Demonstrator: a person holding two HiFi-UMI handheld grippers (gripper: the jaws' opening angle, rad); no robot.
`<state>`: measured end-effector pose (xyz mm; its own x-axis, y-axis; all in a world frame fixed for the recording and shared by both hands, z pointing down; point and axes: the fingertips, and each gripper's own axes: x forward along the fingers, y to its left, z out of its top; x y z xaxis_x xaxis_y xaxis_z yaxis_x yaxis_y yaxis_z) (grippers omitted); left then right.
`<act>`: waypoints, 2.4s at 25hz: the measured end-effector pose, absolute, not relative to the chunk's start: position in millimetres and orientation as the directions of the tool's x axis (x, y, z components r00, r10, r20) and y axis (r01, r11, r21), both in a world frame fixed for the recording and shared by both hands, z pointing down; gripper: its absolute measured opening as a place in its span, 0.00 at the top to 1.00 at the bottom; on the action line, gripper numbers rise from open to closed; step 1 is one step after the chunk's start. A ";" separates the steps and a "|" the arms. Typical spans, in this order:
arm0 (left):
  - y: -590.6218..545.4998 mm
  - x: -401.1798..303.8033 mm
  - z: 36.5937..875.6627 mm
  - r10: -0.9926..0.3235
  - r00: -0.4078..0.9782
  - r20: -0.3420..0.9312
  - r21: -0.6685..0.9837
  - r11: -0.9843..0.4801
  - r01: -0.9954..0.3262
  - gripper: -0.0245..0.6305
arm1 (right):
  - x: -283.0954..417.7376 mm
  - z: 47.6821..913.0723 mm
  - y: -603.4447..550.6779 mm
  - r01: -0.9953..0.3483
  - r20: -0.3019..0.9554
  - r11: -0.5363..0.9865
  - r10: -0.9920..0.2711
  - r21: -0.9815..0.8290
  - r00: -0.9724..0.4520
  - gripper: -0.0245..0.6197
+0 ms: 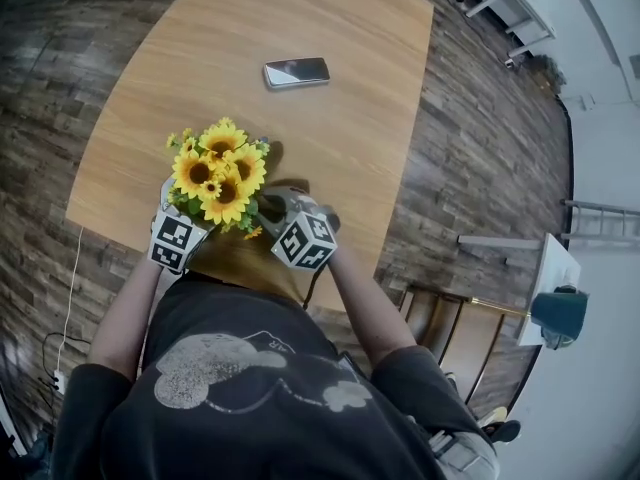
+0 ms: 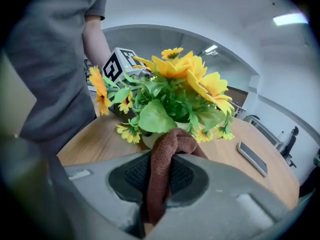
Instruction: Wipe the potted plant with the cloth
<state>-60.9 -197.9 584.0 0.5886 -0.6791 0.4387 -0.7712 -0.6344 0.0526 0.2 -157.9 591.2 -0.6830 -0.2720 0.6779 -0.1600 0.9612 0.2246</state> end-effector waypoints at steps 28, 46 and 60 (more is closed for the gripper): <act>-133.3 -57.5 561.9 -0.834 0.410 0.368 0.149 -0.383 -0.912 0.29 | 83.3 549.3 -155.8 -0.681 0.386 0.732 -0.623 -0.020 -0.680 0.89; -21.5 -102.5 512.1 -0.867 0.448 0.219 0.207 -0.407 -0.890 0.71 | 67.6 509.7 -68.1 -0.806 0.319 0.592 -0.762 -0.008 -0.563 0.89; 92.6 -135.0 506.7 -0.867 0.466 0.175 0.250 -0.419 -0.873 0.93 | 66.4 502.1 82.0 -0.862 0.341 0.506 -0.815 0.027 -0.468 0.89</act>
<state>-135.0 92.6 506.7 0.4664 -0.8671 0.1749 -0.8729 -0.4190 0.2500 66.4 82.0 502.1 -0.4676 -0.8154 0.3413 -0.8623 0.5057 0.0267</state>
